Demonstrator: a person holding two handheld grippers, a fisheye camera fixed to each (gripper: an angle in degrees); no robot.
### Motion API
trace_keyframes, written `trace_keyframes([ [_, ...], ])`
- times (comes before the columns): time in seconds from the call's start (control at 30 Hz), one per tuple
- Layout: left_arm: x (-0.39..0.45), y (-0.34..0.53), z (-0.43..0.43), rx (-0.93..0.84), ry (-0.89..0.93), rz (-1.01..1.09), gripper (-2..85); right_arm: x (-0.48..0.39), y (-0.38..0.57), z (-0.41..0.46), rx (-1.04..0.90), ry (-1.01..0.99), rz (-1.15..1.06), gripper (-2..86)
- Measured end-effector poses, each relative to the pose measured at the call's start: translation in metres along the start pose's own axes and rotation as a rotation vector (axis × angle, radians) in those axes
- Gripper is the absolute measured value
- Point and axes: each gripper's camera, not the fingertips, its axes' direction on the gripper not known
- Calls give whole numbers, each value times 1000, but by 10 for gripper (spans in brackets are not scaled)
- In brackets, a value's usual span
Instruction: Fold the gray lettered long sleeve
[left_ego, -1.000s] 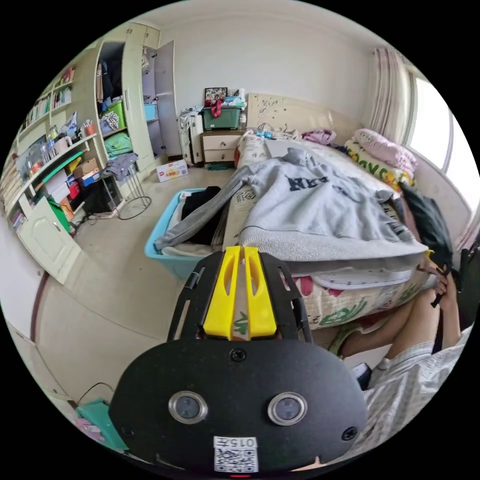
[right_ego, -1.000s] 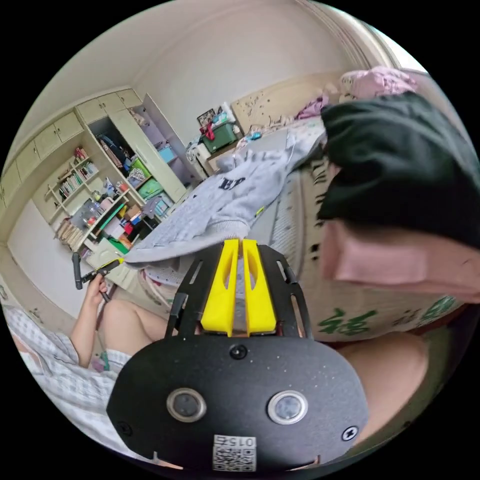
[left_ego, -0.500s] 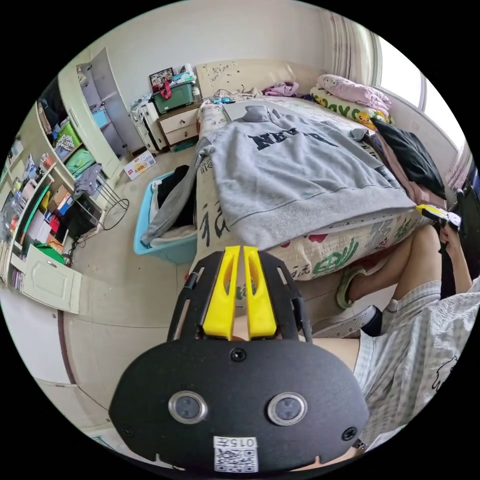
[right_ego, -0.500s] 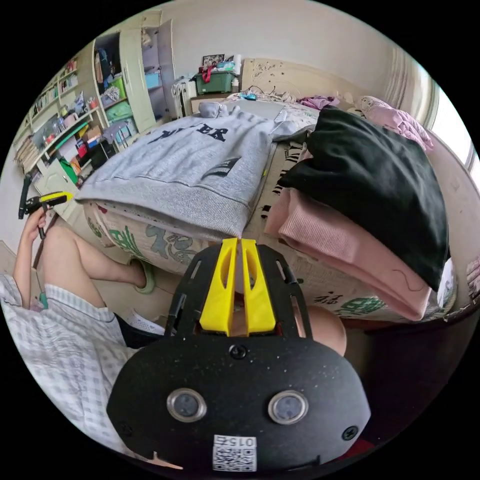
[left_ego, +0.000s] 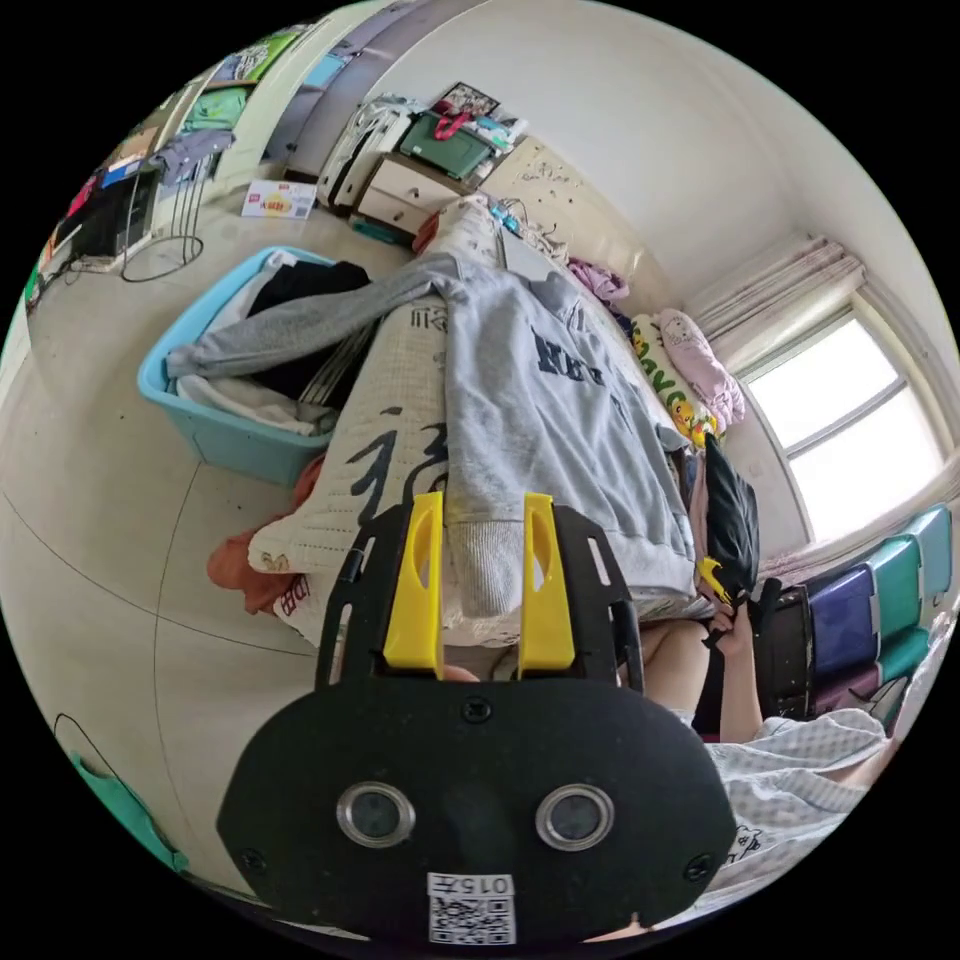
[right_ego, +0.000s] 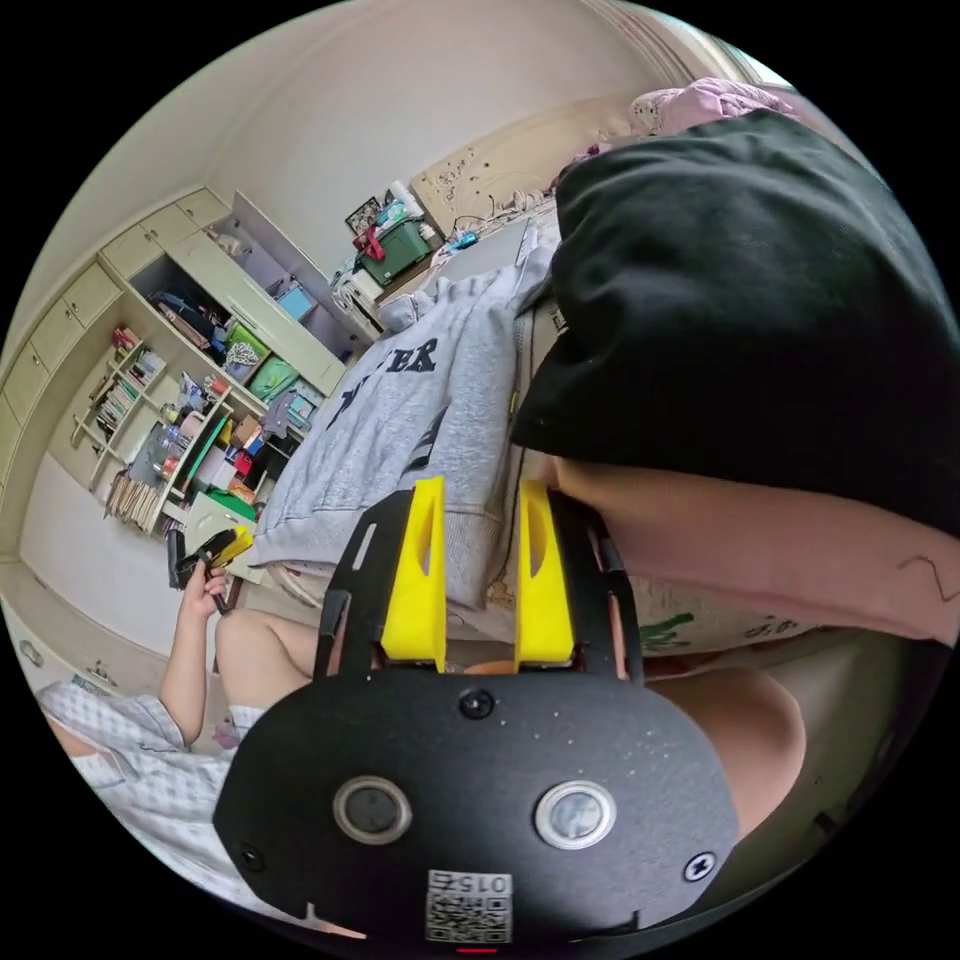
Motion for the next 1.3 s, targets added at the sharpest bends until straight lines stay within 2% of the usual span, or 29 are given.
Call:
trace_keyframes([
  [0.07,-2,-11,18,-73,-24,4,97,-4,-8,10,-48,-17,-24,88],
  [0.17,0,-10,8,-39,-56,38,71,-6,-14,27,-132,-37,-59,69],
  [0.23,-6,-10,1,-36,-27,28,53,-4,-16,26,-127,10,-69,24],
  [0.37,-7,-10,-20,6,28,23,30,-1,-17,26,-172,-1,-101,5],
  [0.53,12,-20,-37,27,14,80,29,7,-13,18,-131,104,-91,44],
  [0.6,18,-22,-30,-8,-50,102,34,17,-13,25,-128,10,-48,84],
  [0.63,26,-22,-17,-60,-141,137,38,20,-13,32,-136,-25,-30,91],
  [0.67,32,-23,-1,-112,-200,142,42,20,-14,37,-144,-28,-25,92],
  [0.77,49,-25,9,-120,-284,198,48,11,-12,63,-161,20,-37,92],
  [1.03,27,-23,19,-95,-161,97,48,0,11,92,-126,99,-101,67],
  [1.2,50,-23,25,-95,-234,185,32,-2,19,91,-100,102,-103,56],
  [1.3,59,-24,14,-50,-265,196,23,-9,23,93,-117,196,-154,52],
])
